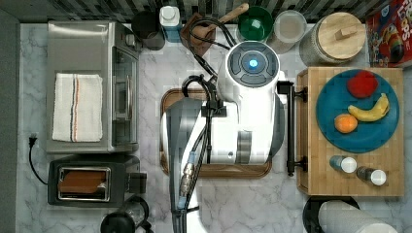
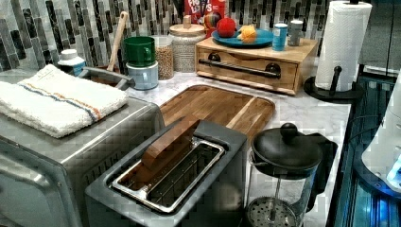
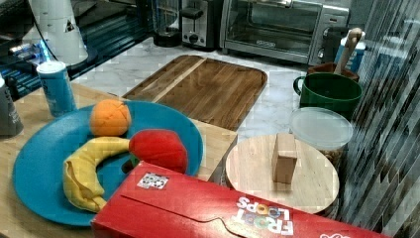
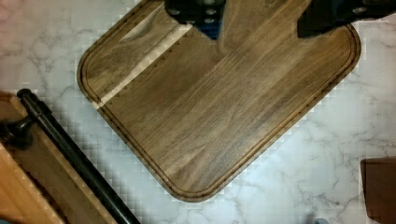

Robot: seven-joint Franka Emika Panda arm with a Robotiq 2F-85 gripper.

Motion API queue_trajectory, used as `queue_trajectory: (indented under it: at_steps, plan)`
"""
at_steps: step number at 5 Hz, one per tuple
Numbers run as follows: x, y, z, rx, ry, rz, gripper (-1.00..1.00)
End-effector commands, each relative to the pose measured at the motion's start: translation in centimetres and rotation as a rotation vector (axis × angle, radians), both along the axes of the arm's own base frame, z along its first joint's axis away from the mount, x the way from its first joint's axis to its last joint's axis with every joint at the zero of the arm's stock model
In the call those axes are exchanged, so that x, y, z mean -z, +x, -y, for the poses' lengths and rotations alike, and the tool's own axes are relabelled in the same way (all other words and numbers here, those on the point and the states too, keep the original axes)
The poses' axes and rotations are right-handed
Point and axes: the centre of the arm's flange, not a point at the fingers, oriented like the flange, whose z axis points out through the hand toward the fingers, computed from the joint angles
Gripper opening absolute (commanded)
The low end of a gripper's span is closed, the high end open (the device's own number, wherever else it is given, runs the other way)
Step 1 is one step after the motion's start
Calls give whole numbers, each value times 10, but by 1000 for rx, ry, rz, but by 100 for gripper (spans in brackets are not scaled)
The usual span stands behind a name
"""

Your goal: Open the drawer.

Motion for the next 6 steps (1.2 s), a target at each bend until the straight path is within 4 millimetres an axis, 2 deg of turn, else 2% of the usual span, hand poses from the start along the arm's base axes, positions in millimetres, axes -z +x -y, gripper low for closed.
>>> queue_trajectory:
  at_steps: [1,3,6]
  plan:
    - [1,0,1,0,0,-1,100]
    - [28,-17,25,-98,10,4,100]
    - [61,-20,89,-440,-51,26,100]
